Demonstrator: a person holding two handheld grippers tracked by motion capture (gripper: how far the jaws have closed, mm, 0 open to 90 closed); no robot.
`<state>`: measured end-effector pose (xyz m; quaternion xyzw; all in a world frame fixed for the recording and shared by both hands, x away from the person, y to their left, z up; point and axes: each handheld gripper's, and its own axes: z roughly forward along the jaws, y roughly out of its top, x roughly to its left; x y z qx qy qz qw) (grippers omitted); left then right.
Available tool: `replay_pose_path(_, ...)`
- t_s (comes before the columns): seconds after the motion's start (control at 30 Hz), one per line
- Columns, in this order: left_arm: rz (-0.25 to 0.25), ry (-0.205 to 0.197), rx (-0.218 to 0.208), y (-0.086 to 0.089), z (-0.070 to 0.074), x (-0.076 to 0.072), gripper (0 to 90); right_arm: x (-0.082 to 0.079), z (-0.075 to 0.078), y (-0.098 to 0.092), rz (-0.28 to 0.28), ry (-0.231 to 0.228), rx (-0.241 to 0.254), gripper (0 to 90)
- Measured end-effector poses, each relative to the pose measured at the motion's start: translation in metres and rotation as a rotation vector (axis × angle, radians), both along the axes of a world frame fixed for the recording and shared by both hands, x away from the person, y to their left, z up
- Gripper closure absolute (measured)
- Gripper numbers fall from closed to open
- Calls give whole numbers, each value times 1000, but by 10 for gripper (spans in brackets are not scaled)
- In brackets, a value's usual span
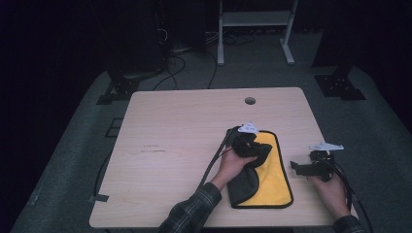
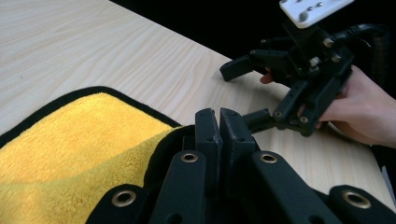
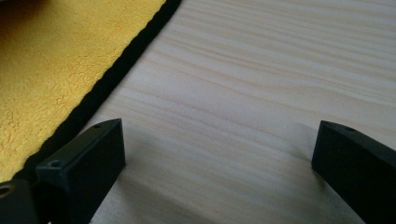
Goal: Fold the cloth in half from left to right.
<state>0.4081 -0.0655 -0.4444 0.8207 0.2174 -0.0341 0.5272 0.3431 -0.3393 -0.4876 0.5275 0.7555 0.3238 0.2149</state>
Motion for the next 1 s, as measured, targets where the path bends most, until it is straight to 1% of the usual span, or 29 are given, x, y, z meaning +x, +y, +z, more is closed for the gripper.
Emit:
replay_pose_path(0.07, -1, 12, -6, -4, -1, 2, 866, 0, 0, 0, 2, 0, -2, 19)
replay_pose_path(0.1, -3, 17, -5, -10, -4, 3, 866, 0, 0, 0, 2, 0, -2, 18)
replay_pose_path(0.13, -3, 17, -5, -10, -4, 3, 866, 0, 0, 0, 3, 0, -2, 19)
replay_pose_path(0.2, -10, 21, 10, -16, -7, 4, 866, 0, 0, 0, 3, -1, -3, 19)
replay_pose_path(0.23, -9, 22, 10, -18, -8, 4, 866, 0, 0, 0, 3, 0, -2, 18)
replay_pose_path(0.27, -16, 27, 29, -23, -12, 5, 865, 0, 0, 0, 3, -1, -3, 19)
replay_pose_path(0.3, -16, 27, 29, -23, -12, 5, 865, 0, 0, 0, 3, 0, -2, 18)
replay_pose_path(0.37, -21, 32, 42, -29, -15, 5, 865, 0, 0, 0, 3, -1, -2, 19)
replay_pose_path(0.4, -25, 29, 68, -35, -18, 5, 865, 0, 0, 0, 7, -1, -3, 18)
replay_pose_path(0.43, -25, 29, 68, -35, -18, 5, 865, 0, 0, 0, 7, -1, -3, 18)
replay_pose_path(0.47, -25, 23, 111, -41, -20, 5, 865, 0, 0, 0, 7, -1, -4, 18)
replay_pose_path(0.57, -23, 26, 127, -46, -22, 5, 865, 0, 0, 0, 7, -1, -4, 18)
replay_pose_path(0.63, -25, 18, 153, -50, -25, 5, 865, 0, 0, 0, 7, 0, -3, 18)
replay_pose_path(0.73, -25, 19, 195, -55, -29, 5, 865, 0, 0, 0, 8, 0, -3, 19)
replay_pose_path(0.8, -21, 28, 198, -57, -31, 5, 861, 0, 0, 0, 6, 0, -1, 18)
replay_pose_path(0.87, -31, 31, 182, -55, -30, 6, 840, 0, 0, 0, 8, 0, -2, 18)
replay_pose_path(0.9, -32, 40, 165, -53, -29, 6, 809, 0, 0, 0, 9, 1, -1, 18)
replay_pose_path(0.93, -30, 40, 155, -50, -26, 5, 762, 0, 0, 0, 10, 1, -1, 18)
replay_pose_path(0.97, -27, 31, 146, -47, -22, 4, 703, 0, 0, 0, 12, 0, -3, 18)
replay_pose_path(1.0, -22, 24, 128, -43, -19, 4, 703, 0, 0, 0, 12, 0, -3, 18)
